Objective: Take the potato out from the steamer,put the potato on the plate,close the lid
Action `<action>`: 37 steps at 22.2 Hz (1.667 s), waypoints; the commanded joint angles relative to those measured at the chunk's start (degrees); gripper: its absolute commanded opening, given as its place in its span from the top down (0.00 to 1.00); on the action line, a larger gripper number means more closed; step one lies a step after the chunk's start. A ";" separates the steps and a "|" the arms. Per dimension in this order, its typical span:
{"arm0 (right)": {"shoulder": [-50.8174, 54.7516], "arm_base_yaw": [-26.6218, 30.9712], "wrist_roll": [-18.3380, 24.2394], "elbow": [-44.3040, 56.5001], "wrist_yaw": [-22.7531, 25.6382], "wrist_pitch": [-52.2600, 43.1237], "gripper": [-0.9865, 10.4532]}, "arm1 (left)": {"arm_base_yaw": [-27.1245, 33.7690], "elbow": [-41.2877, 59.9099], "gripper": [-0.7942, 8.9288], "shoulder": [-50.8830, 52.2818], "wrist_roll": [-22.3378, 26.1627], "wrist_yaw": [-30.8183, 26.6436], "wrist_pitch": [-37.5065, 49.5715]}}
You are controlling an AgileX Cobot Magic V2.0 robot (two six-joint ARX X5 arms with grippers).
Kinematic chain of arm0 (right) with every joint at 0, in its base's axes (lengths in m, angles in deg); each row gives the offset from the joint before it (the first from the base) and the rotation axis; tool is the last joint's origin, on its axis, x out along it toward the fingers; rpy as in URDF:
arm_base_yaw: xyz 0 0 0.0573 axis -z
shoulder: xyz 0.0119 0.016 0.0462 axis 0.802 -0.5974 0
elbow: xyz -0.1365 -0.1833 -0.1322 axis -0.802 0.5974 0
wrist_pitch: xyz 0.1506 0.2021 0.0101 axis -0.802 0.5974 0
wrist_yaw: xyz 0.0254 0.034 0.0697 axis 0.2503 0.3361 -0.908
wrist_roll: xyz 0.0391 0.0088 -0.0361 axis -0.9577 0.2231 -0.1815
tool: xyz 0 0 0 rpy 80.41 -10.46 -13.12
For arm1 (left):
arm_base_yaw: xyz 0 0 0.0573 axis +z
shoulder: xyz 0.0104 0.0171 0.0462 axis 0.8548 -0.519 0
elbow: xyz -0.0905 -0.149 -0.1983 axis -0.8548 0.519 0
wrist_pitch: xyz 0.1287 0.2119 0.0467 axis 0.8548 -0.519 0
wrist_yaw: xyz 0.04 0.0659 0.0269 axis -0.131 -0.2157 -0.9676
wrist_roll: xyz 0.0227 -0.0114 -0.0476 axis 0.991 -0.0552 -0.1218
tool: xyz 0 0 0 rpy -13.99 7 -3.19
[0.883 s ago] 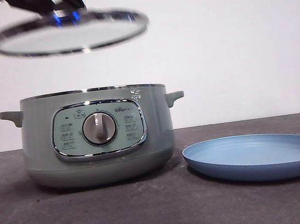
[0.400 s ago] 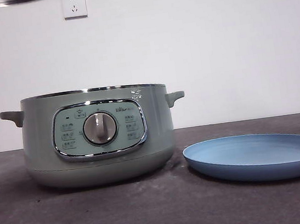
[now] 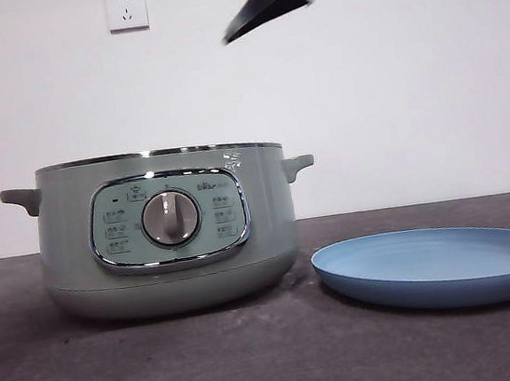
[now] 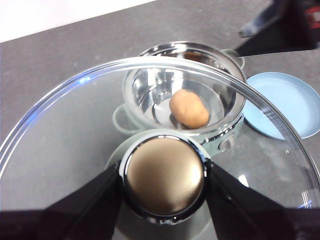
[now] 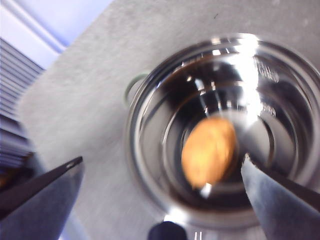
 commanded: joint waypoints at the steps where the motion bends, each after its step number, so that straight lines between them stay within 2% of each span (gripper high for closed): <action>1: -5.38 -1.51 0.70 -3.04 3.13 -0.17 0.39 | 0.13 -1.05 0.93 2.03 -0.85 -0.31 0.72; 13: -18.95 -6.82 2.16 -4.28 16.63 -6.97 0.39 | 0.11 -1.05 0.93 3.34 -0.74 -0.24 -1.66; 18: -22.56 -7.19 2.10 -4.28 19.98 -8.41 0.39 | 0.11 -1.05 0.93 3.34 -0.50 -0.24 -2.08; 23: -23.67 -7.10 1.05 -4.28 20.76 -7.89 0.40 | 0.11 -1.05 0.93 3.34 0.37 -0.22 -2.25; 26: -24.24 -7.13 1.03 -4.28 21.18 -6.84 0.51 | 0.11 -1.05 0.93 3.34 0.52 -0.17 -2.25; 28: -24.55 -7.08 1.03 -4.28 21.20 -5.73 0.52 | 0.11 -1.05 0.93 3.34 0.55 -0.17 -2.27; 31: -24.63 -7.13 1.05 -4.28 20.92 -5.86 0.68 | 0.11 -1.05 0.93 3.34 0.59 -0.17 -2.25; 34: -24.59 -7.23 1.16 -4.33 20.76 -6.84 0.94 | 0.11 -1.05 0.93 3.32 0.74 -0.17 -2.23; 37: -22.73 -7.21 2.16 -4.33 20.85 -7.17 0.93 | 0.11 -1.05 0.93 3.32 0.74 -0.17 -2.05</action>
